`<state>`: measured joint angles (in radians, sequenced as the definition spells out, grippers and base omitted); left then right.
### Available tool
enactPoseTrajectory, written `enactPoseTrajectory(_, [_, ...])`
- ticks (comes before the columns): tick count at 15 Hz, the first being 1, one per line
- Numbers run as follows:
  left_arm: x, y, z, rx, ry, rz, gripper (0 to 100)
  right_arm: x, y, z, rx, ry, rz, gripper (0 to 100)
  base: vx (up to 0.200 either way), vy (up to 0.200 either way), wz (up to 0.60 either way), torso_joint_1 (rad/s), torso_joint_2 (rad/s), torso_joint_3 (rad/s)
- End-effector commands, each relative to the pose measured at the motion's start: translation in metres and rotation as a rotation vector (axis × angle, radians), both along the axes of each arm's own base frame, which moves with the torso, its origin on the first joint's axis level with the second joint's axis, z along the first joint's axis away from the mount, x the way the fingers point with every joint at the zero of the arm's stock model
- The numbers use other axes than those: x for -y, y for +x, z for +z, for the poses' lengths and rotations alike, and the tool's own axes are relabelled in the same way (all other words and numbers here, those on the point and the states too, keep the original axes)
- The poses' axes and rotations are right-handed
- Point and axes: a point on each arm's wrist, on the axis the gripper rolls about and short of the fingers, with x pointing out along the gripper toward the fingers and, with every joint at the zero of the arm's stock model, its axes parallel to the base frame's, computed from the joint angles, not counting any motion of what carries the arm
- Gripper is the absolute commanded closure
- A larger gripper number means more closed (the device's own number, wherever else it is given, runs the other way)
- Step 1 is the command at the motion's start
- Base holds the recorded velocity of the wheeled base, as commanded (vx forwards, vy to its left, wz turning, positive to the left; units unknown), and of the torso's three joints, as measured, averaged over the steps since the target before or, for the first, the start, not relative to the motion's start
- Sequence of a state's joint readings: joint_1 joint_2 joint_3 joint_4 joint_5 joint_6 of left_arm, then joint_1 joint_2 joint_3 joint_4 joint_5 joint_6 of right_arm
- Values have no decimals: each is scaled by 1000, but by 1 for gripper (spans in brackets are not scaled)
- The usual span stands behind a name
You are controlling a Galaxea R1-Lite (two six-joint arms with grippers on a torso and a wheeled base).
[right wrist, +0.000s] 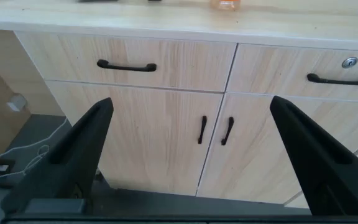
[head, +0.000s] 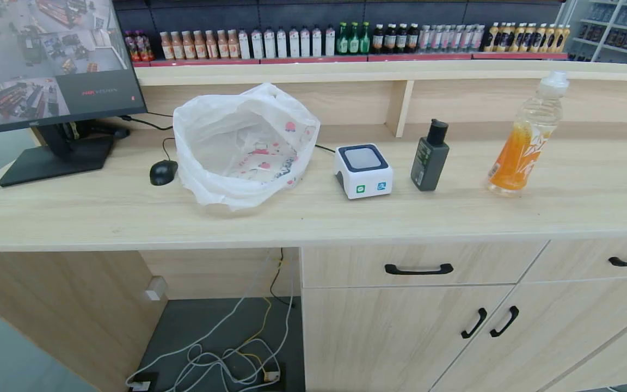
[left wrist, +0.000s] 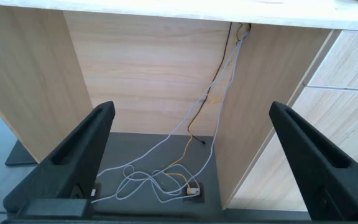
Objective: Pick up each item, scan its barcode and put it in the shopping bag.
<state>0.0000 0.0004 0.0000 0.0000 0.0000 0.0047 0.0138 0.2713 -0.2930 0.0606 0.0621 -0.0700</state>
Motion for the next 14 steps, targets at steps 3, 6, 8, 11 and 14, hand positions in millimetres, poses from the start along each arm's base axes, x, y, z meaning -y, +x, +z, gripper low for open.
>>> enactPoseTrajectory(3, [0,0,0,0,0,0,0,-1,33,26,-123,-5,3,0,0,0,0,0,0,0])
enactPoseTrajectory(6, [0,0,0,0,0,0,0,-2,73,32,-207,-2,22,0,0,0,0,0,0,0])
enactPoseTrajectory(8, [0,0,0,0,0,0,0,-5,99,34,-240,-25,45,0,0,0,0,0,0,0])
enactPoseTrajectory(11, [0,0,0,0,0,0,0,-20,135,34,-251,-50,152,0,0,0,0,0,0,0])
enactPoseTrajectory(14, [0,0,0,0,0,0,0,-29,166,34,-209,-48,176,0,0,0,0,0,0,0])
